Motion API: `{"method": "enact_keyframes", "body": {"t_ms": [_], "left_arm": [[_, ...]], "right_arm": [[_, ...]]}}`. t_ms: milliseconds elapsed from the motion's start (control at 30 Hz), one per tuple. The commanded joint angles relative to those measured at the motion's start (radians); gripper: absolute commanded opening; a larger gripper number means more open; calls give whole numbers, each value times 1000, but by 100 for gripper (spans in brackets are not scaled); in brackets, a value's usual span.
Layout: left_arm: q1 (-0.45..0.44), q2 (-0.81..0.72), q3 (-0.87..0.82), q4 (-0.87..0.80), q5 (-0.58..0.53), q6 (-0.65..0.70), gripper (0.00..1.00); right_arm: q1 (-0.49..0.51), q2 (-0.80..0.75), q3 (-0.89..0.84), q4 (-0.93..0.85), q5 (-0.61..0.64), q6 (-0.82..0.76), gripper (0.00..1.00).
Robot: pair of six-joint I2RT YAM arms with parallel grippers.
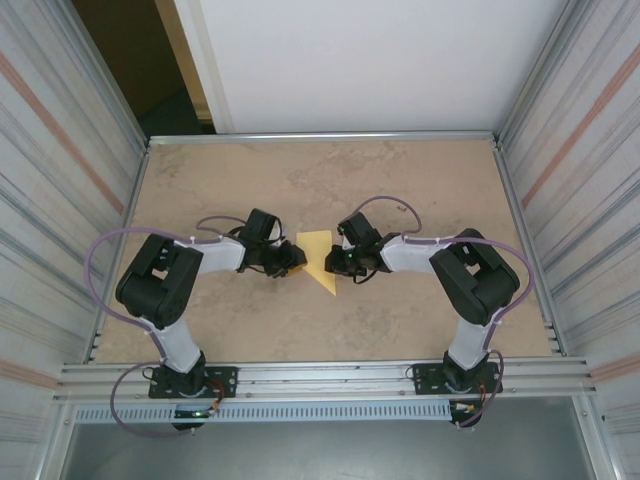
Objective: Fold a paper plane with a square sheet of paper (pick it up from the middle)
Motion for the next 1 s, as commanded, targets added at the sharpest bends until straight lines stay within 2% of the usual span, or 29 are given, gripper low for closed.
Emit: {"method": "enact_keyframes", "body": {"t_ms": [0,433,967], "left_arm": [[-1,8,28,24,23,2,24],[38,16,-38,217,109,-101,27],[43,57,-27,187,155,-49,21]], "right_arm": [[-7,22,-19,-13,-6,11,14],[-10,20,-25,-8,-7,9,14],[-15,11,-24,-8,-13,8,14]]}}
